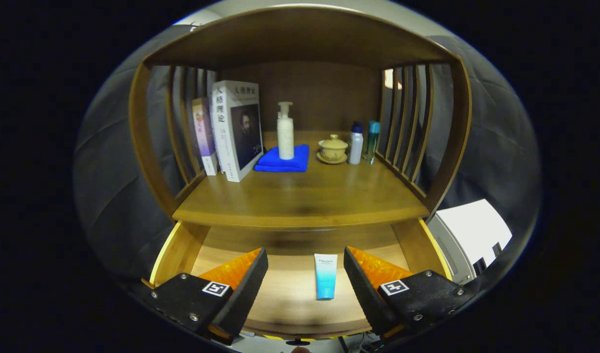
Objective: Pull open the drawer, take out the items inside it, and place them on the countertop above the cabinet.
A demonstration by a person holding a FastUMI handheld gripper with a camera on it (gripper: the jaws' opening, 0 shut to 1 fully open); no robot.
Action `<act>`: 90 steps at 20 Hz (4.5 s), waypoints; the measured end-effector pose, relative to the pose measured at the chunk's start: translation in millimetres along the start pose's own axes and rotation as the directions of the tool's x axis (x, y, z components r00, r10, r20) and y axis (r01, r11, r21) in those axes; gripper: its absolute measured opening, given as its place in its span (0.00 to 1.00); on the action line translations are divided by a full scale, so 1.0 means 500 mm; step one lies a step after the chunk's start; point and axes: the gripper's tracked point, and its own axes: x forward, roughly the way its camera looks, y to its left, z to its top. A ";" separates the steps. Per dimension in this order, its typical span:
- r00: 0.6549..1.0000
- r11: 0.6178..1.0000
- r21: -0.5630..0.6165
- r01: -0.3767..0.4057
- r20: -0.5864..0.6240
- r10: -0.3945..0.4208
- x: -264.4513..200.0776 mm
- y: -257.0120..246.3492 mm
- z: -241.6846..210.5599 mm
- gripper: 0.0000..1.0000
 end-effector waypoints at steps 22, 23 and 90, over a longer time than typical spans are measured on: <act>0.807 0.990 -0.064 0.128 -0.574 -0.141 0.191 -0.096 -0.306 0.80; 0.805 0.991 -0.051 0.125 -0.579 -0.131 0.192 -0.092 -0.308 0.73; 0.998 0.999 -0.044 -0.022 0.066 0.025 0.347 0.006 0.153 0.49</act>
